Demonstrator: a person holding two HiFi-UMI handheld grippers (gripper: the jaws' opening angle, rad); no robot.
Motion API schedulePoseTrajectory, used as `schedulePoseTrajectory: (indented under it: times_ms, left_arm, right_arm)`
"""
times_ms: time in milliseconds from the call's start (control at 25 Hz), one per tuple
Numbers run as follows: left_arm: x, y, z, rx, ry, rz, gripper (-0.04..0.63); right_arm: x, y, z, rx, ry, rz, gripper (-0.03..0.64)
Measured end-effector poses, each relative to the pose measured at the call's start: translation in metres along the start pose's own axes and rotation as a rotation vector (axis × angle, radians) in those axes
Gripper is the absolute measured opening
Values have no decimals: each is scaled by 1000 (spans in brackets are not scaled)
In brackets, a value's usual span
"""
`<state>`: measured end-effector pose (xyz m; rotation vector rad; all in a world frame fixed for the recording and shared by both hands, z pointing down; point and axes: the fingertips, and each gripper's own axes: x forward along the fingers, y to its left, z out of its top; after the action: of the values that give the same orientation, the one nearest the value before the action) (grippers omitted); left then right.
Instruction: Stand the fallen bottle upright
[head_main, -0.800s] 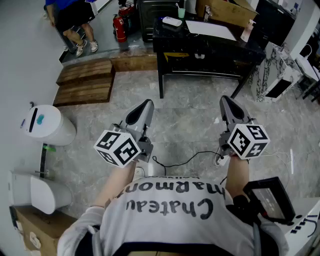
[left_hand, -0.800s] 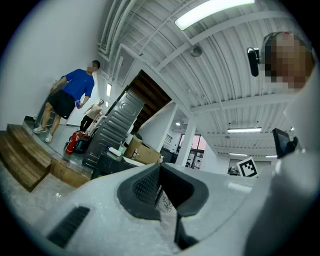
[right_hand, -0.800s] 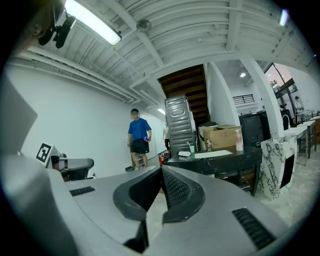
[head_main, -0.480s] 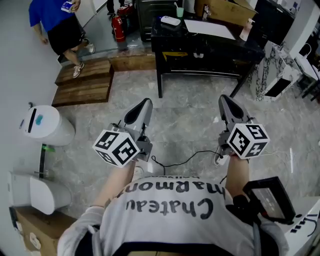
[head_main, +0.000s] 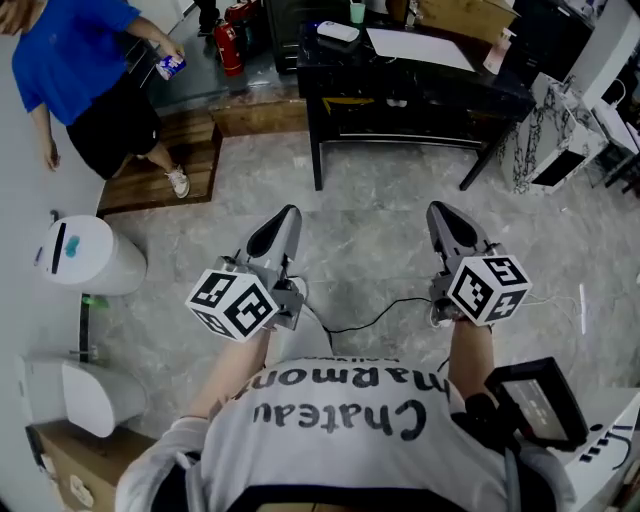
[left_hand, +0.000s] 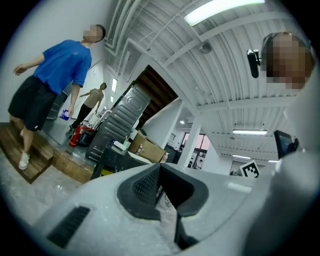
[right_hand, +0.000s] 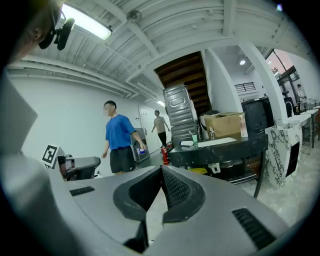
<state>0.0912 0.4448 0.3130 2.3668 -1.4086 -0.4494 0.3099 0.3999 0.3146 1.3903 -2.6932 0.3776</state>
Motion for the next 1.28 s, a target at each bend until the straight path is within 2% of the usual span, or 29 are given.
schedulePoseTrajectory:
  times_ms: [120,240,480,760,920,1040,1280]
  left_arm:
    - [22,33,1,-49,19,-5,12]
    - [54,58,13,-55,30,-39,12]
    - [122,100,52,-10,67,-124,14]
    - [180,172,124,48,40,-148,14]
    - [201,215,147,33,26,-155,14]
    - [213,242,151,21,27,-133,14]
    - [229,276,134,-1,62,-96,14]
  right_arm:
    - [28,-6,-1,35,10,-1,11]
    - [60,-13,13,59,-6,-14,11]
    - [135,-27,42,50,-1,-72,11]
    - [232,-23,96,28,-63,-93,11]
    - [283,-17,109,13,-79,-80,11]
    - [309,-17,106,6,-70,-73,11]
    - [342,-33,84,45,-7,-87,11]
